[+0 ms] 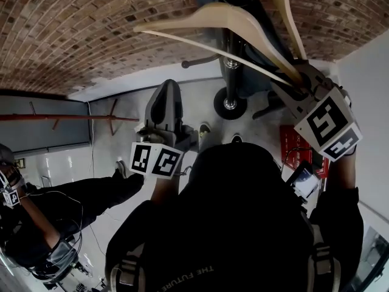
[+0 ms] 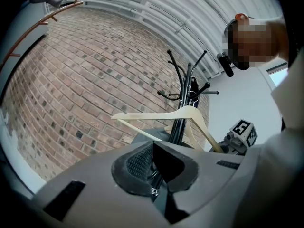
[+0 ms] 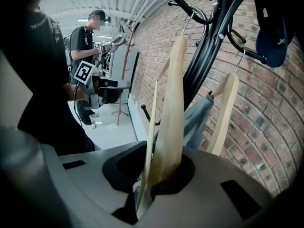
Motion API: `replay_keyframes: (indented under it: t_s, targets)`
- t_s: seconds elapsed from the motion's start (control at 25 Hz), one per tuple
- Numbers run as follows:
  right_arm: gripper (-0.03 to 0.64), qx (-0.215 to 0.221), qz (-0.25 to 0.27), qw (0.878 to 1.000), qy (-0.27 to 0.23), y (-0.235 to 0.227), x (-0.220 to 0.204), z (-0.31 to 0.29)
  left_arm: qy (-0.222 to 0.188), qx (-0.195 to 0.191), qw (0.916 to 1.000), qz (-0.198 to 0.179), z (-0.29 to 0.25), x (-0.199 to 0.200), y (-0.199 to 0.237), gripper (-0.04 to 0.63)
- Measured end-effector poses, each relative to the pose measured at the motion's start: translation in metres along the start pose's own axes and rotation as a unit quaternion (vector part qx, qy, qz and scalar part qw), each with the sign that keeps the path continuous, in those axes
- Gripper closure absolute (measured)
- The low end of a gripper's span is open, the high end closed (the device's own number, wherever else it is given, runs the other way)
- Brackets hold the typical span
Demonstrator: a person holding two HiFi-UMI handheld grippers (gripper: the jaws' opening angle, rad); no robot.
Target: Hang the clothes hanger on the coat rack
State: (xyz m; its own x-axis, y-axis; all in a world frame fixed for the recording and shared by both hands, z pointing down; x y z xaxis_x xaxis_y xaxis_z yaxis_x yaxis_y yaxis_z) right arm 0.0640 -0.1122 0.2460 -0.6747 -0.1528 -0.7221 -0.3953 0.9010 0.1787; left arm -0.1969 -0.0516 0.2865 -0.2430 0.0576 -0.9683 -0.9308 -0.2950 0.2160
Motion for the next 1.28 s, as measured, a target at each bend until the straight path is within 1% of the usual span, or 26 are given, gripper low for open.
replay_keyframes:
  t_s: [0.24, 0.44, 0.84, 1.08, 1.28]
  targets:
    - [0.572, 0.007, -0.011, 1.000, 0.002, 0.000, -0.006, -0.005, 0.002, 0.003, 1.0000, 0.000, 0.003, -0.004, 0.001, 0.575]
    - [0.572, -0.001, -0.011, 1.000, 0.013, -0.003, -0.008, -0.006, 0.006, 0.003, 1.0000, 0.002, 0.002, -0.003, 0.001, 0.575]
    - [0.572, -0.016, -0.015, 1.000, 0.017, -0.007, -0.010, -0.010, 0.003, -0.001, 1.0000, 0.004, 0.001, -0.003, 0.000, 0.575]
    - [0.572, -0.039, -0.014, 0.999, 0.009, -0.010, -0.013, -0.007, 0.004, -0.002, 1.0000, 0.004, 0.004, -0.003, -0.004, 0.574]
    - [0.571, -0.069, -0.011, 0.998, -0.003, -0.011, -0.015, -0.007, 0.004, -0.003, 1.0000, 0.000, 0.007, -0.003, -0.005, 0.575]
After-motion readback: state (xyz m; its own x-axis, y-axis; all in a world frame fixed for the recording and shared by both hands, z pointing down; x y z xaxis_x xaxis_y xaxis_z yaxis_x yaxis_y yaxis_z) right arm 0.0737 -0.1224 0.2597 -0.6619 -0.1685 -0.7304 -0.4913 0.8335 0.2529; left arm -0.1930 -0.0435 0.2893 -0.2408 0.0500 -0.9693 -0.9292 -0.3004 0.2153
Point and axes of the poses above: the fingertips, and each gripper's own axes: z backward along the fingers, y to its left, x out of its top, the point moved 7 cm from there along z, backward along the fingers, and after that the axes turned 11 degrees about -z, right-handed, at the moved point
